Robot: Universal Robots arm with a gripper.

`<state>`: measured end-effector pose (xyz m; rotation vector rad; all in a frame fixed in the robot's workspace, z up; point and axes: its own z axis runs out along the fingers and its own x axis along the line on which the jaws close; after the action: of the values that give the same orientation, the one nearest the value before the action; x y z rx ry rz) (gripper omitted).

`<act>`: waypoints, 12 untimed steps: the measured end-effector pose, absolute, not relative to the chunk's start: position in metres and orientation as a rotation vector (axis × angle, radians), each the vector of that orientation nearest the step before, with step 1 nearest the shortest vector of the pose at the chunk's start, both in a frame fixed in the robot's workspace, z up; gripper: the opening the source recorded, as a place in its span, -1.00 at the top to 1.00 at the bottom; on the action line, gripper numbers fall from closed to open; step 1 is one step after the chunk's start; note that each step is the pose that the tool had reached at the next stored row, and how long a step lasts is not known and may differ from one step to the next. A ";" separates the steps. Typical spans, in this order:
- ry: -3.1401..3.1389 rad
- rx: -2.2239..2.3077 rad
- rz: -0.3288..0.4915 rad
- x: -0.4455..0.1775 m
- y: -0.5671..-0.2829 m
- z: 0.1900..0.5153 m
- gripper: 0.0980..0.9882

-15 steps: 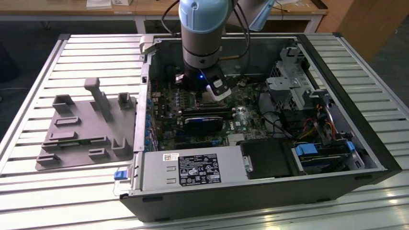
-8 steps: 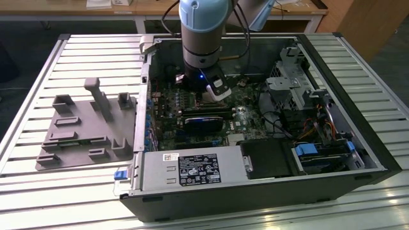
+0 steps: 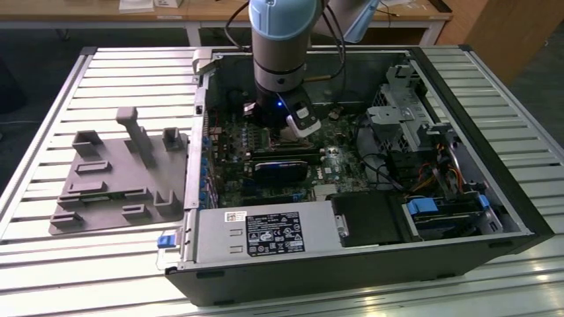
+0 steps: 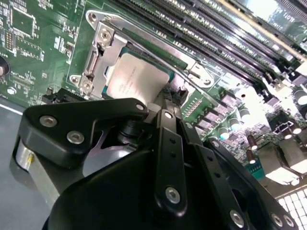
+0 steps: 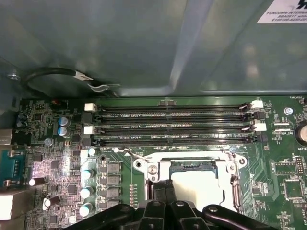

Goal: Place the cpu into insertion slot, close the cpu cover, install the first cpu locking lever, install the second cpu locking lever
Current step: 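Close the cpu cover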

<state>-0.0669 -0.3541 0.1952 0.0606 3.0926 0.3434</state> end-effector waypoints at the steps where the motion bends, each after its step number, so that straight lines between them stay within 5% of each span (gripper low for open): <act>1: 3.093 0.061 0.343 -0.067 -0.354 0.195 0.99; 12: 3.097 0.060 0.288 -0.067 -0.353 0.206 0.99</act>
<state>-0.0669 -0.3534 0.2064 0.0599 3.0973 0.2877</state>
